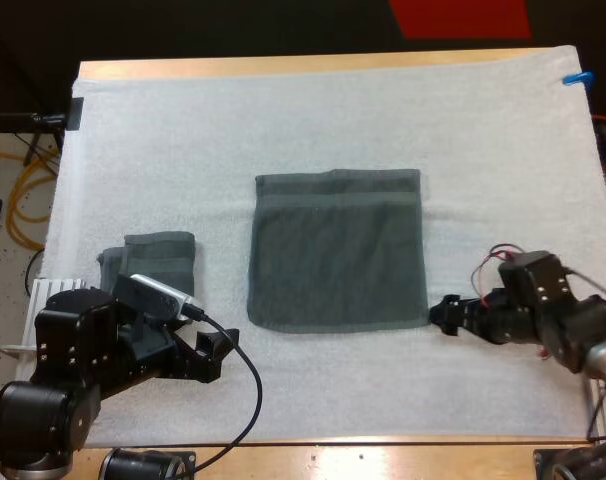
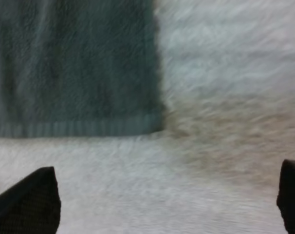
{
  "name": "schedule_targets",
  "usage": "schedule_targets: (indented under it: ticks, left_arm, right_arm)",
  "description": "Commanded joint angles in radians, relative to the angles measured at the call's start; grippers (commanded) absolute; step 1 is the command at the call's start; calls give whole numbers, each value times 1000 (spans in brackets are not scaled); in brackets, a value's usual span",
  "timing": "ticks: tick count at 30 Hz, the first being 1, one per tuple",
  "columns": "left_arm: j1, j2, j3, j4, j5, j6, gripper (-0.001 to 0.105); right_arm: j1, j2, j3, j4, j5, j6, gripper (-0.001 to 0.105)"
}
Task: Pick towel from pile fold and stack
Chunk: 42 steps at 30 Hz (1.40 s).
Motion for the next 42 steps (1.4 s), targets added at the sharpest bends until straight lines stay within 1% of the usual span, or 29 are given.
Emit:
schedule_targets:
  ticks: [1,5,9,11,14,16,18,19,23,26,29,31,32,34,35,36,37,39,42]
  left_arm:
    - [-4,-5,-5,5,-2,-5,76]
    - [-4,-5,-5,5,-2,-5,76]
    - [-4,-5,-5,5,-2,-5,76]
    - [-4,-5,-5,5,-2,-5,76]
    - [-4,-5,-5,5,-2,-5,76]
    - [-4,-5,-5,5,-2,-5,76]
    - [-4,-5,-5,5,-2,-5,76]
    - [-4,-5,-5,5,-2,-5,76]
    - [-4,-5,-5,5,-2,-5,76]
    - [-4,-5,-5,5,-2,-5,76]
    - [-4,-5,-5,5,-2,-3,76]
    - [-4,-5,-5,5,-2,-1,76]
    - [-4,-5,-5,5,-2,1,76]
    - [-4,-5,-5,3,-2,10,76]
    - [-4,-5,-5,1,-2,12,76]
    - [-4,-5,-3,-2,-2,15,76]
    - [-4,-5,-3,-4,-2,19,76]
    - [-4,-1,4,-12,-2,19,76]
    - [-4,9,36,-50,-2,11,76]
  right_arm:
    - [-1,20,9,-54,-63,22,88]
    - [-1,112,21,-152,-125,54,88]
    - [-1,213,21,-252,-225,105,88]
    - [-1,260,21,-272,-248,124,88]
    - [-1,322,21,-301,-274,124,88]
    - [-1,357,21,-340,-333,125,88]
    - [-1,372,21,-381,-373,155,88]
    - [-1,380,21,-399,-379,175,88]
    - [-1,391,21,-433,-395,194,88]
    - [-1,391,21,-439,-380,202,85]
    - [-1,391,21,-438,-342,209,69]
    - [-1,391,21,-435,-316,218,51]
    - [-1,391,21,-432,-306,218,45]
    - [-1,391,21,-425,-280,217,24]
    - [-1,391,21,-424,-272,217,19]
    - [-1,391,21,-424,-258,217,8]
    - [-1,391,21,-424,-247,213,0]
    - [-1,391,21,-424,-235,212,0]
    - [-1,391,21,-424,-235,204,0]
